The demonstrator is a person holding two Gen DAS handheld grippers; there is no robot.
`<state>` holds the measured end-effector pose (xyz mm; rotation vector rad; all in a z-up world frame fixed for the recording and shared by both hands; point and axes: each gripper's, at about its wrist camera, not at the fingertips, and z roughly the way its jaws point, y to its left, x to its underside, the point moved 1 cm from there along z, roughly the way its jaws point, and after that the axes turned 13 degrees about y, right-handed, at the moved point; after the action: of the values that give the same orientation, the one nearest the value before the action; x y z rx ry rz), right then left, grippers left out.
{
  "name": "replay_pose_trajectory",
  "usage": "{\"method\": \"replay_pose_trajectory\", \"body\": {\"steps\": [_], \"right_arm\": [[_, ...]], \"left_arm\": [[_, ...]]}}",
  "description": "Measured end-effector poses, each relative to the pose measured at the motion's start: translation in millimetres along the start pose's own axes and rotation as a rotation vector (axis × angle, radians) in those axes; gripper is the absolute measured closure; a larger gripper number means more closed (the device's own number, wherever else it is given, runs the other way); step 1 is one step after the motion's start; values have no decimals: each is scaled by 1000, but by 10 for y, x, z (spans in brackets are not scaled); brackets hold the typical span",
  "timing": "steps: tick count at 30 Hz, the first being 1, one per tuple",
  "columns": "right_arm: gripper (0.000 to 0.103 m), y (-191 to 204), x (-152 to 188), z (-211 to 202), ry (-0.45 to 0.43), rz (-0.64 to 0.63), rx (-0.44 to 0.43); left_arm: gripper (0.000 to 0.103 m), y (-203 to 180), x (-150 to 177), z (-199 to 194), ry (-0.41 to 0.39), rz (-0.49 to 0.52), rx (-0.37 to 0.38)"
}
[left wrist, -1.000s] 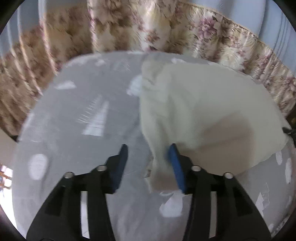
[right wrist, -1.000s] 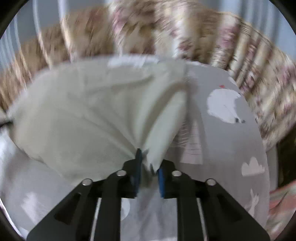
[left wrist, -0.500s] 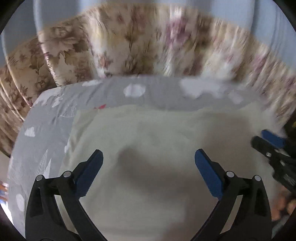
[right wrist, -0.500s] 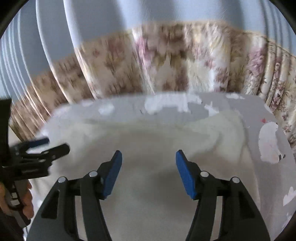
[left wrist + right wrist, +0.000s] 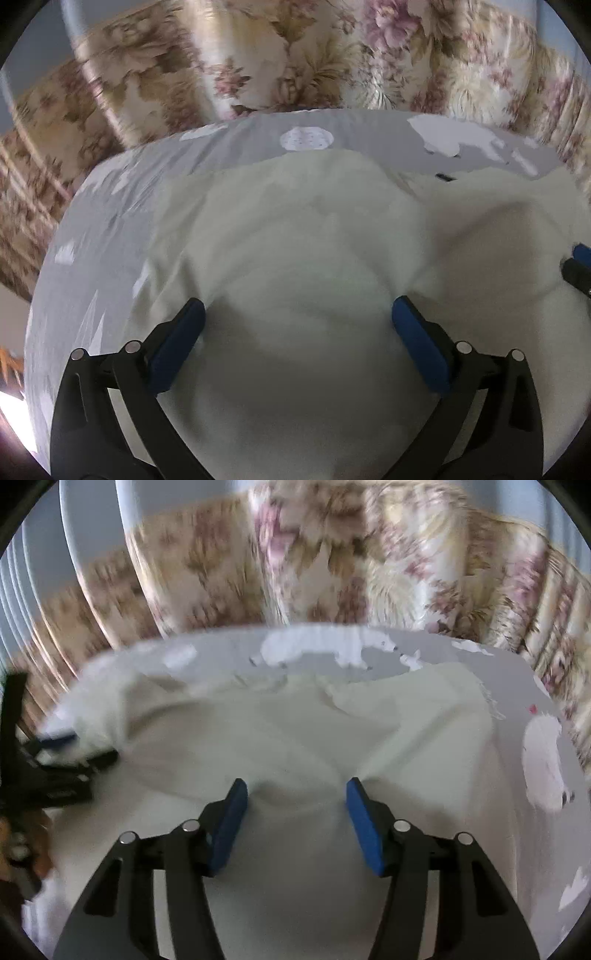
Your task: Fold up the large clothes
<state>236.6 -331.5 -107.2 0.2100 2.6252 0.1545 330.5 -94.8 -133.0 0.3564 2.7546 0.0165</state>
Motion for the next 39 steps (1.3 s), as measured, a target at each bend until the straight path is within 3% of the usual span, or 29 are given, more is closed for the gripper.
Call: {"method": "replay_pose_trajectory", "body": {"steps": [5, 8, 11, 14, 29, 32, 34, 37, 39], "right_arm": [[47, 46, 464, -487, -66, -57, -32], [47, 96, 688, -405, -31, -109, 32], [48, 38, 802, -196, 13, -150, 44], [47, 46, 821, -111, 12, -186, 67], [47, 38, 804, -50, -19, -177, 63], [48, -26, 823, -147, -26, -168, 52], [47, -118, 873, -229, -36, -144, 108], [44, -412, 977, -337, -29, -70, 59], [44, -552, 1039, -414, -26, -30, 79]], "left_arm": [[3, -33, 484, -360, -48, 48, 91], [3, -42, 679, -225, -53, 70, 17], [3, -83, 752, -149, -70, 115, -14], [3, -120, 794, -110, -86, 138, -40], [3, -78, 788, -62, -111, 123, -8], [3, 26, 828, -146, -102, 121, 9], [3, 186, 887, -217, -98, 91, 16], [3, 491, 1029, -278, -99, 46, -15], [3, 708, 1131, -299, -76, -6, -23]]}}
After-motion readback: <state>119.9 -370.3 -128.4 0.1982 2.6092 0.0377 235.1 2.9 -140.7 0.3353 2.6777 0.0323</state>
